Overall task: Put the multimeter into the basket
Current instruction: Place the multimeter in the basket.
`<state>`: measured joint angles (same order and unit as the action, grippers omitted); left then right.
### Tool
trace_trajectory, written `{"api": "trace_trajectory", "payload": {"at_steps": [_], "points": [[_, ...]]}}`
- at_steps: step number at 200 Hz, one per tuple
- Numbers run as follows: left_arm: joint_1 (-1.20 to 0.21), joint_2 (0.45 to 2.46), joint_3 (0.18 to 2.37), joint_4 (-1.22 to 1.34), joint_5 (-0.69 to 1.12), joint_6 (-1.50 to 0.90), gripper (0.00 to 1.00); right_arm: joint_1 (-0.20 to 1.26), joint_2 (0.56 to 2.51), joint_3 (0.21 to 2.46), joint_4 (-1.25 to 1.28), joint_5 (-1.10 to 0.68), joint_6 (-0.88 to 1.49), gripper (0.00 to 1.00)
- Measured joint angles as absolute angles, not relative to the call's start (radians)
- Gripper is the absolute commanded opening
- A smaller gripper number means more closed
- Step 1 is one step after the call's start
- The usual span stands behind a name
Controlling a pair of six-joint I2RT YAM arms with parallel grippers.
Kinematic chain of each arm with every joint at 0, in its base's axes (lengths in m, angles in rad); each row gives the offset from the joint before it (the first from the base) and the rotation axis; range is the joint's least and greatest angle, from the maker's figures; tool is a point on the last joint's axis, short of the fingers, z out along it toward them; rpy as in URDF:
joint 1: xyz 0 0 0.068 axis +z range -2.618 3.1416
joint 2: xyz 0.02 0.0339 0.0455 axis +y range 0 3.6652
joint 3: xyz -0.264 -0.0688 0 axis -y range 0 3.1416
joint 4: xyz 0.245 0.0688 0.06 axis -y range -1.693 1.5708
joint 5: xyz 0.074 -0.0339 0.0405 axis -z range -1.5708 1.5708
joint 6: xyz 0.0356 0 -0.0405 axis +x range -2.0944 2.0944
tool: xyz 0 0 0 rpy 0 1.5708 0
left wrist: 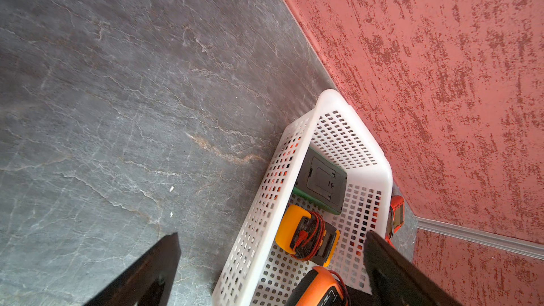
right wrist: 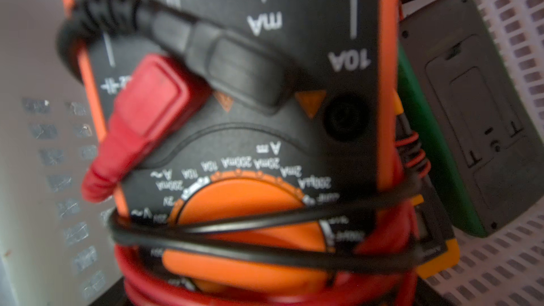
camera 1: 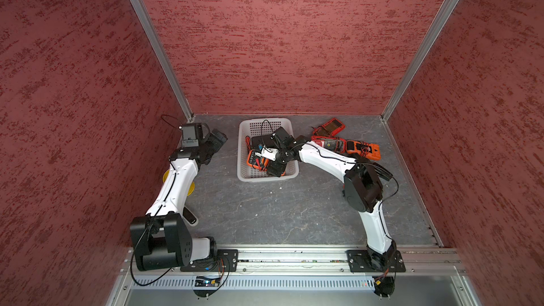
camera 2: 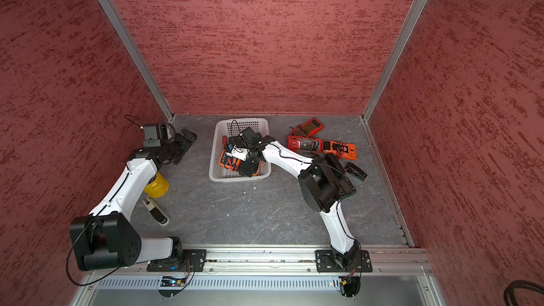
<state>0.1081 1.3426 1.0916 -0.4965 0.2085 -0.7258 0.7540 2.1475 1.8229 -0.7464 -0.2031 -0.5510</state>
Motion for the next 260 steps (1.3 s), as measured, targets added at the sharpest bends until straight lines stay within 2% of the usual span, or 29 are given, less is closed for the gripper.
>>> {"api": "trace_trajectory", "payload": {"at_steps": [39, 71, 104, 127, 148, 162, 170, 260], "points": [[0.109, 1.343, 1.092, -0.497, 0.218, -0.726, 1.00, 0.773, 2.164, 1.862, -0.808, -0.183, -0.582, 0.05], [0.109, 1.343, 1.092, -0.497, 0.229, -0.728, 1.00, 0.789, 2.164, 1.864, -0.841, -0.183, -0.584, 0.17], [0.109, 1.344, 1.092, -0.497, 0.234, -0.728, 1.00, 0.791, 2.187, 1.871, -0.873, -0.183, -0.584, 0.49], [0.109, 1.353, 1.092, -0.497, 0.238, -0.728, 1.00, 0.791, 2.218, 1.878, -0.883, -0.184, -0.582, 0.63], [0.109, 1.360, 1.092, -0.498, 0.241, -0.728, 1.00, 0.793, 2.241, 1.888, -0.893, -0.184, -0.581, 0.71], [0.109, 1.361, 1.092, -0.498, 0.243, -0.728, 1.00, 0.793, 2.246, 1.893, -0.897, -0.184, -0.581, 0.81], [0.109, 1.361, 1.092, -0.497, 0.244, -0.729, 1.00, 0.793, 2.247, 1.897, -0.901, -0.185, -0.581, 0.98], [0.109, 1.374, 1.092, -0.498, 0.260, -0.728, 1.00, 0.796, 2.206, 1.966, -0.902, -0.237, -0.561, 0.99]]}}
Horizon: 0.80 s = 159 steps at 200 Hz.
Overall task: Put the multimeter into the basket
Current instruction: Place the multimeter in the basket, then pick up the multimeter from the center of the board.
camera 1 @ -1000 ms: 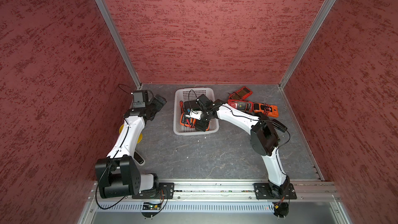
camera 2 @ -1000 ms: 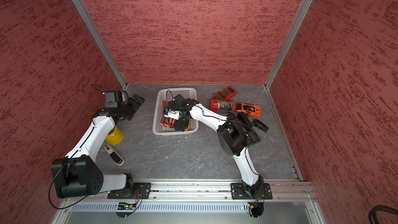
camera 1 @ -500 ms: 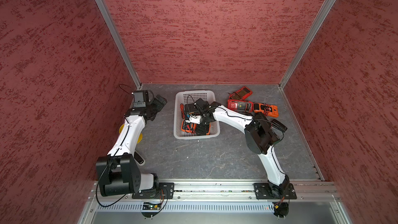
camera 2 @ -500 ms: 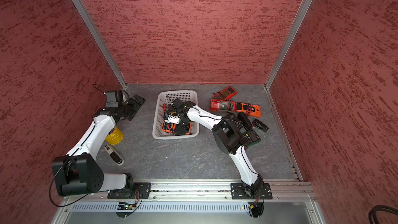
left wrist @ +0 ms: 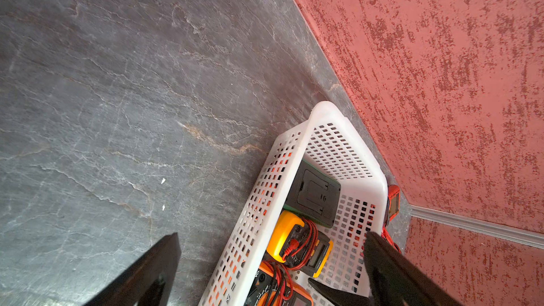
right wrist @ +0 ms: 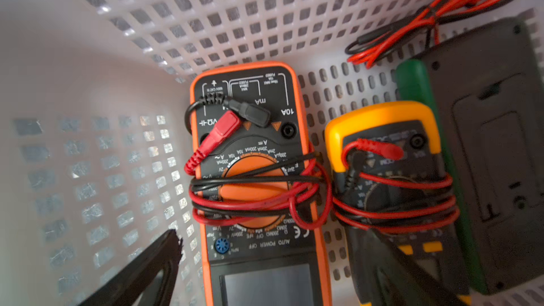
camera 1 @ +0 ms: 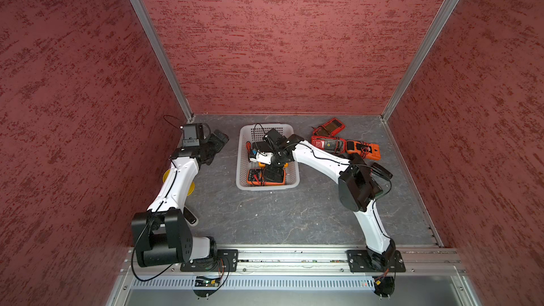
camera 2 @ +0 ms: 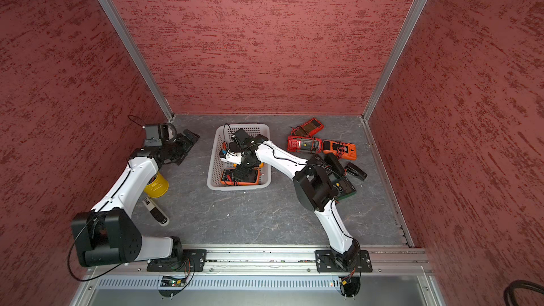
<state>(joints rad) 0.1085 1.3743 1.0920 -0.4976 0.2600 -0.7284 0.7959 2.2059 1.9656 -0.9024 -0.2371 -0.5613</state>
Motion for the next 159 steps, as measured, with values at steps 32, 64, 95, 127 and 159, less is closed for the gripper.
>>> {"api": "trace_trajectory", "payload": {"at_steps": [32, 64, 95, 127, 159], "points": [[0.109, 1.382, 1.092, -0.497, 0.272, -0.728, 1.00, 0.787, 2.144, 1.966, -0.836, -0.243, -0.490, 0.99], [0.105, 1.382, 1.106, -0.501, 0.281, -0.719, 1.00, 0.751, 2.059, 1.929, -0.716, -0.251, -0.338, 0.99], [0.082, 1.382, 1.127, -0.505, 0.279, -0.687, 1.00, 0.671, 1.927, 1.826, -0.604, -0.165, -0.156, 0.99], [0.036, 1.385, 1.172, -0.526, 0.265, -0.640, 1.00, 0.574, 1.800, 1.747, -0.599, 0.011, 0.065, 0.99], [0.003, 1.391, 1.203, -0.533, 0.253, -0.605, 1.00, 0.447, 1.678, 1.608, -0.679, 0.068, 0.272, 0.99]]}}
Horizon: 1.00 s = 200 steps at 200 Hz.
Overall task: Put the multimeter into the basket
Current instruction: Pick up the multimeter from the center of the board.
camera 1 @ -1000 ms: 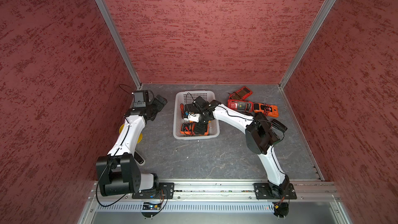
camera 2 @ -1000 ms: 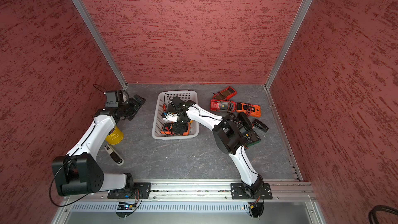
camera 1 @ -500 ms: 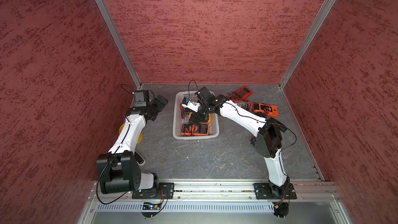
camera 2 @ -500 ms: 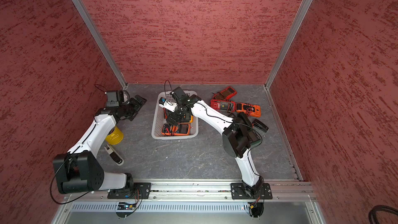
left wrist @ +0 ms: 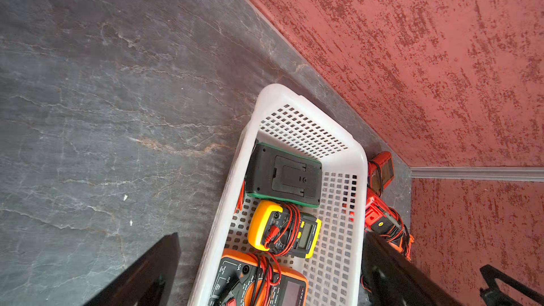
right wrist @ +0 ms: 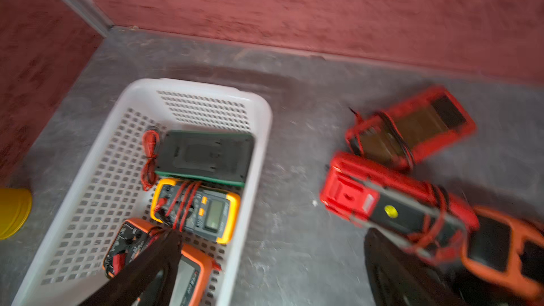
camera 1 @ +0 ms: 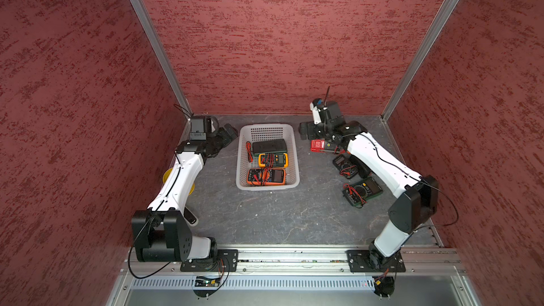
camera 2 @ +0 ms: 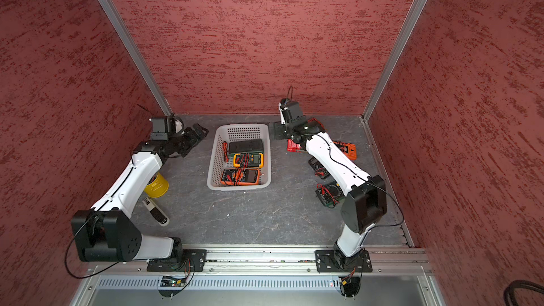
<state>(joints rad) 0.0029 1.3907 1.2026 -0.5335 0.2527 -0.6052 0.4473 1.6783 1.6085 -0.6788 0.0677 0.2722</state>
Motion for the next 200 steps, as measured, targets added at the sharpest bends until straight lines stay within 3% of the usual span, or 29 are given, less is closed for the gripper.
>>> {"api": "trace_trajectory", "payload": {"at_steps": [56, 99, 200], "points": [[-0.007, 1.412, 1.206, -0.548, 0.250, -0.585, 1.00, 0.230, 1.484, 1.221, -0.925, 0.106, 0.636, 0.99], [-0.011, 1.457, 1.246, -0.558, 0.256, -0.567, 1.00, 0.110, 1.365, 0.976, -0.982, 0.074, 0.777, 0.99], [-0.012, 1.471, 1.259, -0.560, 0.263, -0.559, 1.00, 0.006, 1.418, 0.858, -0.854, 0.029, 0.857, 0.99]]}}
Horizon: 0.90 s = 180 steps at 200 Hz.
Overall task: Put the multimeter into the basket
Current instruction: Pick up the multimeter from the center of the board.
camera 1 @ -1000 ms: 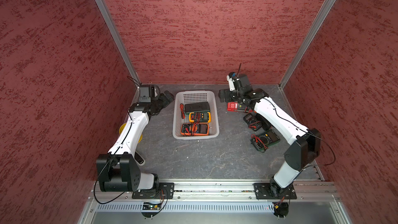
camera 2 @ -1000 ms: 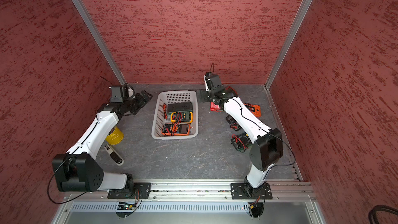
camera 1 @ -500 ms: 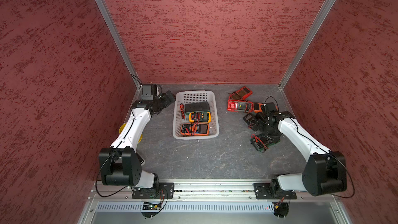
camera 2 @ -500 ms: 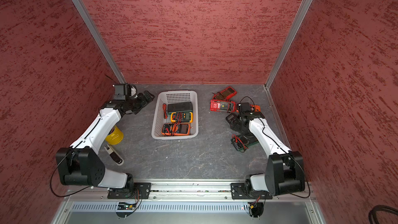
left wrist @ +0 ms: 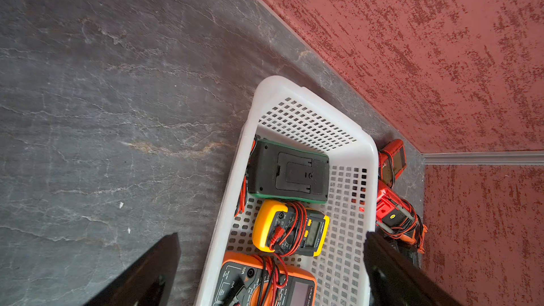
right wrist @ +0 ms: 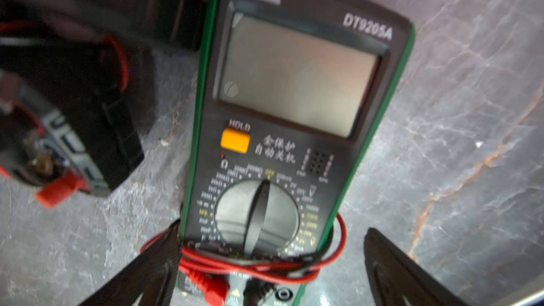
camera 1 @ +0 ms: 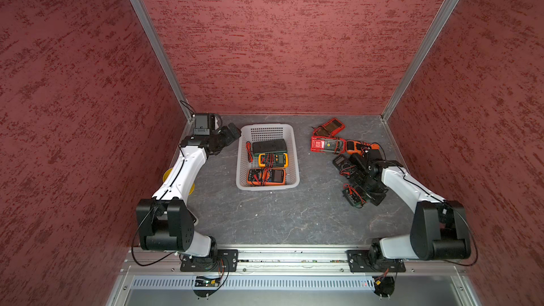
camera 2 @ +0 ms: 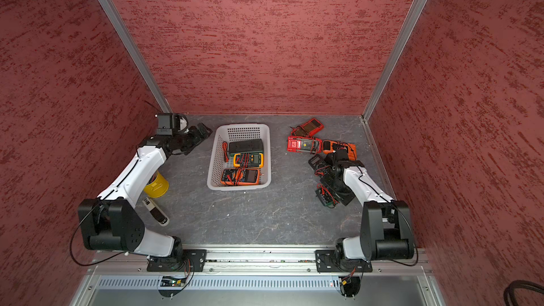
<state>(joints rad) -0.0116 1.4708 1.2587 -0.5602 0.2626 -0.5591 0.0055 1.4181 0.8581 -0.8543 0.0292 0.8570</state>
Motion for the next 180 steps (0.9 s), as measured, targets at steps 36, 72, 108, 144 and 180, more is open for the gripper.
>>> {"api": "trace_trajectory", "payload": {"at_steps": [36, 72, 108, 144, 180], "points": [[-0.012, 1.471, 1.259, -0.560, 0.263, -0.559, 1.00, -0.017, 1.425, 0.849, -0.799, 0.030, 0.881, 0.99], [-0.012, 1.471, 1.259, -0.560, 0.263, -0.559, 1.00, -0.030, 1.440, 0.849, -0.761, 0.040, 0.914, 0.99], [-0.012, 1.471, 1.259, -0.560, 0.263, -0.559, 1.00, -0.039, 1.499, 0.828, -0.724, 0.047, 0.942, 0.99], [-0.012, 1.471, 1.259, -0.560, 0.263, -0.559, 1.00, -0.041, 1.525, 0.804, -0.692, 0.046, 0.972, 0.99], [-0.012, 1.471, 1.259, -0.560, 0.263, -0.559, 1.00, -0.041, 1.520, 0.797, -0.688, 0.048, 0.991, 0.77]]}}
